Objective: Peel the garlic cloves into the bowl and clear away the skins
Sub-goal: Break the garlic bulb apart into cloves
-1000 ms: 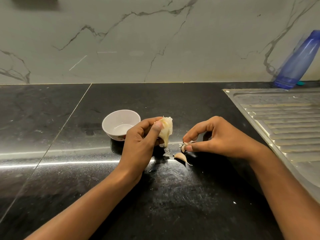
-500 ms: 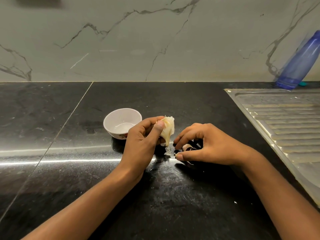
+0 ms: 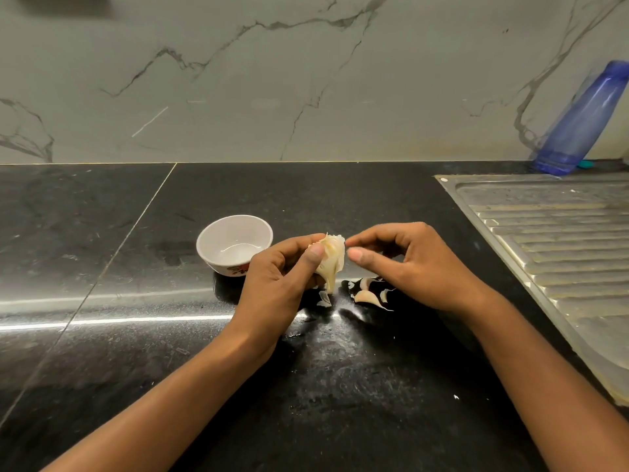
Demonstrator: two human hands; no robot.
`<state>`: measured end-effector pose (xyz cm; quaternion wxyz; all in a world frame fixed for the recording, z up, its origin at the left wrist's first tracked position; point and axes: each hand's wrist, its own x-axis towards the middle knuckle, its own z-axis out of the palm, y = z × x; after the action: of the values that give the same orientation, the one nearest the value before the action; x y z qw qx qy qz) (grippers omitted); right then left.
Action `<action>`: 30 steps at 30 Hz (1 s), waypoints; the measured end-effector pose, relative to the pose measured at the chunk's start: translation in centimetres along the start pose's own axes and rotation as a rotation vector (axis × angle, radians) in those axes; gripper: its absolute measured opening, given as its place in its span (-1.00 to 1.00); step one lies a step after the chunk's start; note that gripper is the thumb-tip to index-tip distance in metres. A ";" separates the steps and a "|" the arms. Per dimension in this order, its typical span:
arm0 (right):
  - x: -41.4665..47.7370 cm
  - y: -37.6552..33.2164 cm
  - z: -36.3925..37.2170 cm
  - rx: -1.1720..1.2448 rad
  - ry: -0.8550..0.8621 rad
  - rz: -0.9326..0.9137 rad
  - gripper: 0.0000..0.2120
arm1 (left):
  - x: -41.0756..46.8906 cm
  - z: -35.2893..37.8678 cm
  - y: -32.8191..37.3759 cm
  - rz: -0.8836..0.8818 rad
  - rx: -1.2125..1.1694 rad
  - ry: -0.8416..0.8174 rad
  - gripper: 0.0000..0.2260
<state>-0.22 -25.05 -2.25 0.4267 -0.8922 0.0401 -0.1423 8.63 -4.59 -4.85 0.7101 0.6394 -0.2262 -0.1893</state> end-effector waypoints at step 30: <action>-0.1 -0.2 0.5 0.349 -0.104 0.012 -0.75 | 0.1 -0.1 -0.6 0.062 0.009 -0.113 -0.78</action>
<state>-0.23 -24.55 -2.40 0.5774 -0.8105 -0.0017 -0.0984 8.72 -4.64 -5.42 0.6988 0.6235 -0.2865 -0.2022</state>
